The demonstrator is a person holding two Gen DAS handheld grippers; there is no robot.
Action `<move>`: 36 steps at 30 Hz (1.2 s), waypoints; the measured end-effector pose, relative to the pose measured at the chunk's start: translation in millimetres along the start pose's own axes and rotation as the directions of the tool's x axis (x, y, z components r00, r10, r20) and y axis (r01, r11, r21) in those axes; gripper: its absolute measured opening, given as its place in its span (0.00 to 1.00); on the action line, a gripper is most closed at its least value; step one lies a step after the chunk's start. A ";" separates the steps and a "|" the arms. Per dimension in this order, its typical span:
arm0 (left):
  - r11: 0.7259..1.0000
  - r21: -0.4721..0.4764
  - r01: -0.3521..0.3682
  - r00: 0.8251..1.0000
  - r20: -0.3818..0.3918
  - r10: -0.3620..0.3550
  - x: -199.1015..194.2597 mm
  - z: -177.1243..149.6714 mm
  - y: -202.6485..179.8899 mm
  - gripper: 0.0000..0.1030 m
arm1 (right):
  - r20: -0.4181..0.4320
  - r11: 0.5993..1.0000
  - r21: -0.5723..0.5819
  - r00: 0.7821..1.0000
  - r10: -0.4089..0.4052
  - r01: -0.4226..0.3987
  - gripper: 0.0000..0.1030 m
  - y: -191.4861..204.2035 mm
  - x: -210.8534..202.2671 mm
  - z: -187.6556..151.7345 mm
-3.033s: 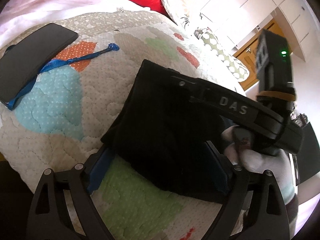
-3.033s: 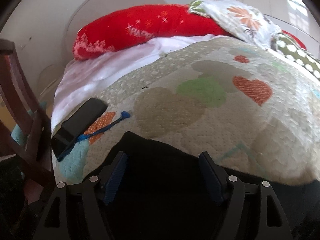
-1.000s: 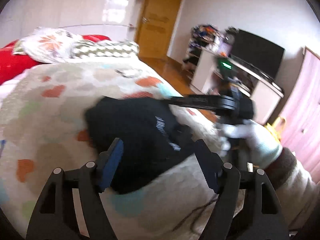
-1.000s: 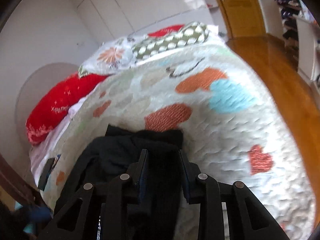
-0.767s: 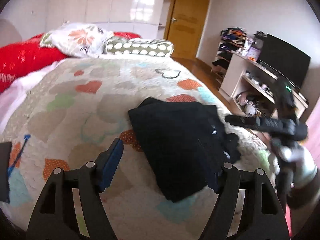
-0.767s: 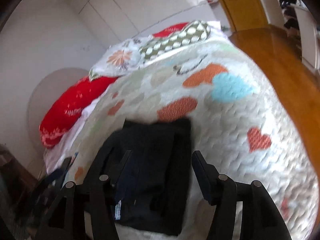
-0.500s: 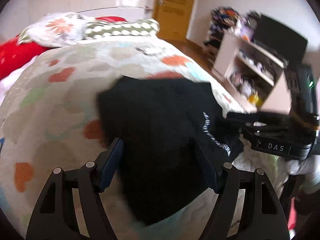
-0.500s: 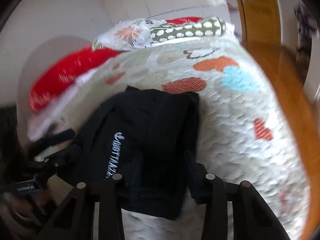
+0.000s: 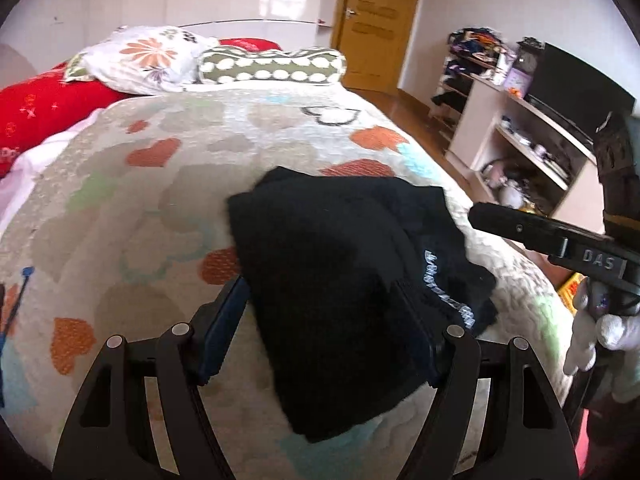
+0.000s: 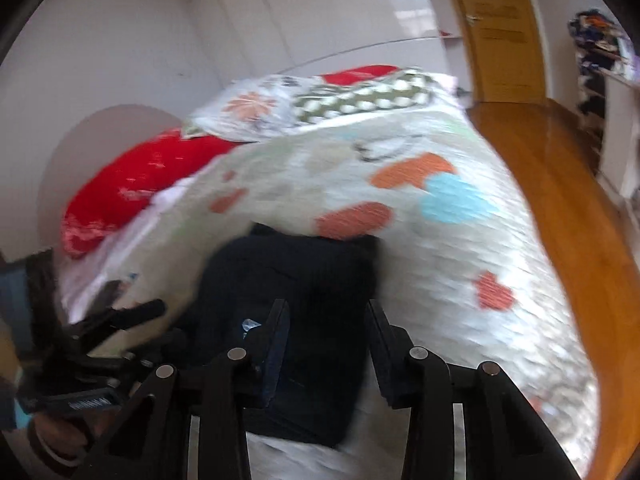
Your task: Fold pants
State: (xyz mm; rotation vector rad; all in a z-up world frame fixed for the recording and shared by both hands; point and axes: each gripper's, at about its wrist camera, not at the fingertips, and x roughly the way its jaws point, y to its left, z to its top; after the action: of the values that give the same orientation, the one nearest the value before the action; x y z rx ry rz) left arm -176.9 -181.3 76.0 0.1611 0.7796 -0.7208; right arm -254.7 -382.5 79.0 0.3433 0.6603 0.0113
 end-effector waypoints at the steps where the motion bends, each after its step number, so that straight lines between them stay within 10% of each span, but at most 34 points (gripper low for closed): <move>1: 1.000 -0.006 -0.012 1.000 -0.002 0.012 1.8 0.8 1.4 0.72 | -0.003 1.000 -0.012 1.000 0.021 -0.021 0.37 7.8 6.4 4.0; 17: 0.999 -0.026 -0.034 0.997 -0.069 0.033 60.2 21.8 -2.0 0.72 | -0.068 0.999 -0.009 0.997 -0.038 0.037 0.31 -10.3 86.1 7.8; 24: 0.999 -0.037 -0.039 0.996 -0.082 0.036 47.9 17.2 2.0 0.72 | -0.044 0.993 0.107 0.997 0.056 -0.051 0.32 -17.8 63.3 8.9; 36: 0.998 0.027 -0.063 0.995 -0.075 0.065 5.9 -22.6 -3.1 0.72 | -0.122 0.984 -0.141 0.984 -0.130 0.112 0.35 16.0 17.1 -40.6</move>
State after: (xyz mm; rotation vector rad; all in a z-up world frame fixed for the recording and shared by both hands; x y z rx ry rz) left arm -189.3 -178.1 56.2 0.2353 0.8342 -0.6666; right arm -264.1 -352.9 44.0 0.1731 0.8052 -0.0386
